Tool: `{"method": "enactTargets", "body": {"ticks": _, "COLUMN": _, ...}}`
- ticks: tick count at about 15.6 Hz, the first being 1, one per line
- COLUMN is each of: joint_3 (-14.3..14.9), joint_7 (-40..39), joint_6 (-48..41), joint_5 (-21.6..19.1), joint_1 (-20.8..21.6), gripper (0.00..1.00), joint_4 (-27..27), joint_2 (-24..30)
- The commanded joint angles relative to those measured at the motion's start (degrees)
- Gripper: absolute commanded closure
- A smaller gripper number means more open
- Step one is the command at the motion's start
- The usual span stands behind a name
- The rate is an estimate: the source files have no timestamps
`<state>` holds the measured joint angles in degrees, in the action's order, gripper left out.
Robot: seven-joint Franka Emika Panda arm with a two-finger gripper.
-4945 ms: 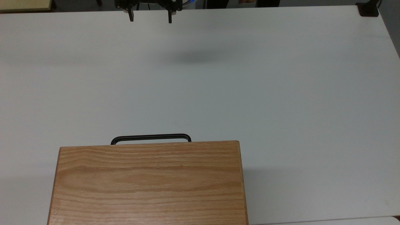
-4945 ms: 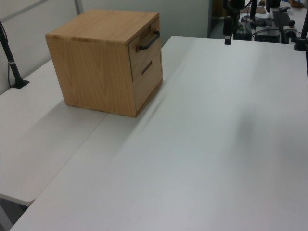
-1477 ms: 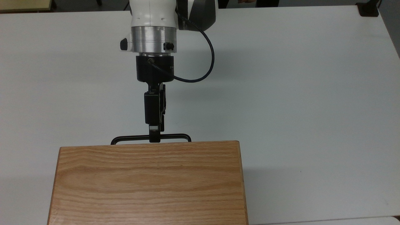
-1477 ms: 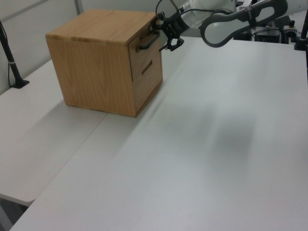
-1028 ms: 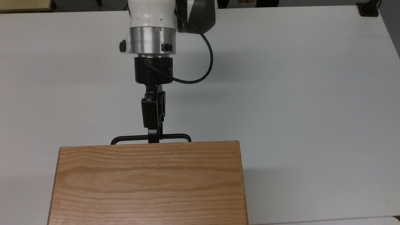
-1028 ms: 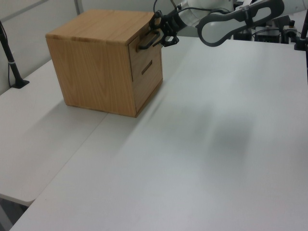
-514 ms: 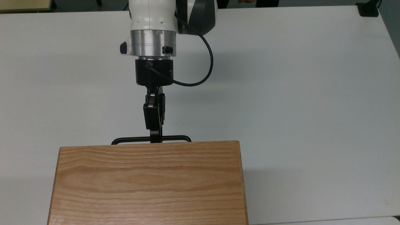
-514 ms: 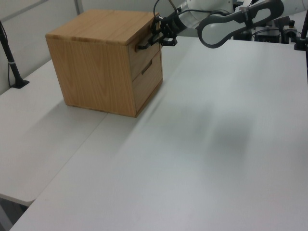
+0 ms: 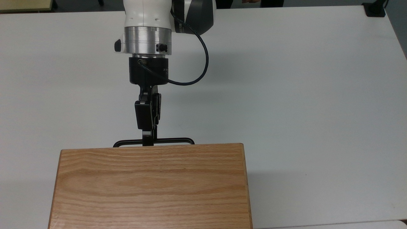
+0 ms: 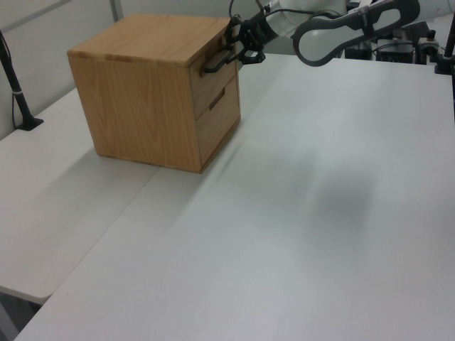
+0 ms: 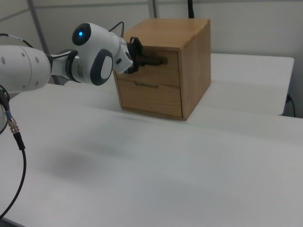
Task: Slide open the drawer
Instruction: 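Lower the gripper onto the black handle and close it around the bar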
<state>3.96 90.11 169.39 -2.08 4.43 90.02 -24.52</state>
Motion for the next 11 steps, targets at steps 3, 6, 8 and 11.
{"method": "enactTargets", "body": {"ticks": 3, "joint_3": 0.35, "joint_7": 0.42, "joint_6": 0.41, "joint_5": -0.73, "joint_1": 0.14, "gripper": 0.66, "joint_4": 3.05, "joint_2": 2.98}}
{"method": "enactTargets", "body": {"ticks": 6, "joint_3": 0.35, "joint_7": 0.42, "joint_6": 0.41, "joint_5": -0.73, "joint_1": 0.05, "gripper": 0.67, "joint_4": 4.11, "joint_2": 3.87}}
{"method": "enactTargets", "body": {"ticks": 8, "joint_3": 0.35, "joint_7": 0.33, "joint_6": 0.32, "joint_5": -0.73, "joint_1": -0.04, "gripper": 0.67, "joint_4": 4.46, "joint_2": 3.96}}
{"method": "enactTargets", "body": {"ticks": 11, "joint_3": 0.35, "joint_7": 0.24, "joint_6": 0.32, "joint_5": -0.64, "joint_1": -0.04, "gripper": 0.69, "joint_4": 4.46, "joint_2": 3.78}}
